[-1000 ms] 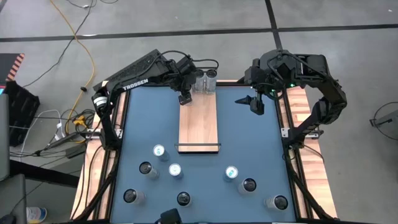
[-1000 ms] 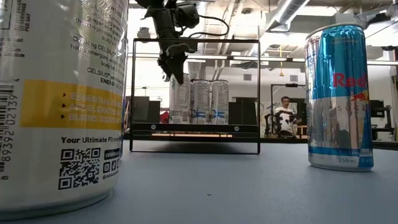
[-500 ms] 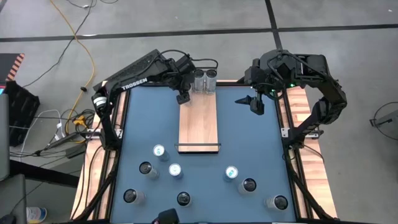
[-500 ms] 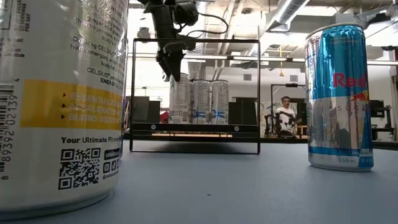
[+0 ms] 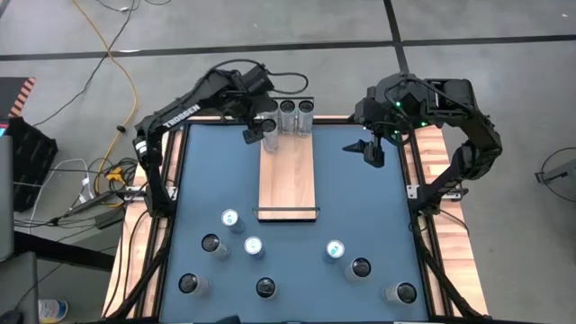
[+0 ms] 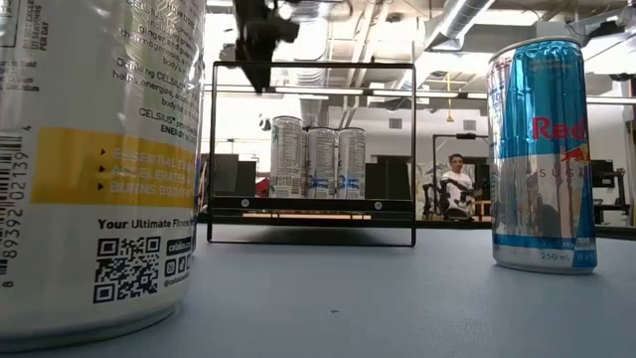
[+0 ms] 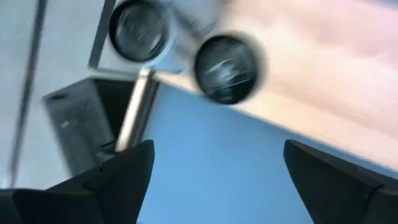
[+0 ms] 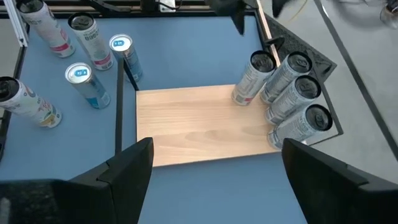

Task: Place canned beverage on shelf
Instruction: Put the top white-pink soda can on the shelf

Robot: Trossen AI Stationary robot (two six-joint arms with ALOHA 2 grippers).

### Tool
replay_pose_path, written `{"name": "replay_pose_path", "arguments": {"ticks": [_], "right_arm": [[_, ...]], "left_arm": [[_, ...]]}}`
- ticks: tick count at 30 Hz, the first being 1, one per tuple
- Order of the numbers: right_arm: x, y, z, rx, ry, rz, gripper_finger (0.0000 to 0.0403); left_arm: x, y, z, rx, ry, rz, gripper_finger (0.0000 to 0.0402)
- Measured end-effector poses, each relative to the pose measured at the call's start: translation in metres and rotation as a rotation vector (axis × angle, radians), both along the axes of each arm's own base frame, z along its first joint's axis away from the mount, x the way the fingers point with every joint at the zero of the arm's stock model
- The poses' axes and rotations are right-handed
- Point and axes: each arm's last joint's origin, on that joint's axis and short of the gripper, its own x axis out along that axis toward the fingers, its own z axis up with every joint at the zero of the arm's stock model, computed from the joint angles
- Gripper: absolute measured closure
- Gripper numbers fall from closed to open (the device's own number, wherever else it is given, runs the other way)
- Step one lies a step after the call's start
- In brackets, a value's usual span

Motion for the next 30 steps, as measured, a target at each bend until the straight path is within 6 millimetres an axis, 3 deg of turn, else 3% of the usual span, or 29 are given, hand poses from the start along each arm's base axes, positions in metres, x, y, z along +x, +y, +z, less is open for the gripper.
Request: {"name": "replay_pose_path", "arguments": {"ticks": [7, 12, 17, 23, 30], "right_arm": [[0.001, 0.004, -0.006, 0.046, 0.036, -0.020, 0.0065], [0.013, 0.016, -0.023, 0.075, 0.124, 0.020, 0.0065], [0.023, 0.028, -0.040, 0.078, 0.195, 0.065, 0.0065], [0.041, 0.037, -0.063, 0.074, 0.228, 0.095, 0.0065], [0.054, 0.045, -0.074, 0.067, 0.202, 0.147, 0.0065]], "left_arm": [[-0.018, -0.068, 0.057, -0.071, -0.158, -0.202, 0.0058], [-0.057, -0.128, 0.094, -0.068, -0.298, -0.295, 0.0058], [-0.092, -0.171, 0.115, -0.089, -0.419, -0.276, 0.0058], [-0.109, -0.211, 0.119, -0.132, -0.485, -0.241, 0.0058], [-0.105, -0.252, 0.072, -0.207, -0.309, -0.224, 0.0058]]}}
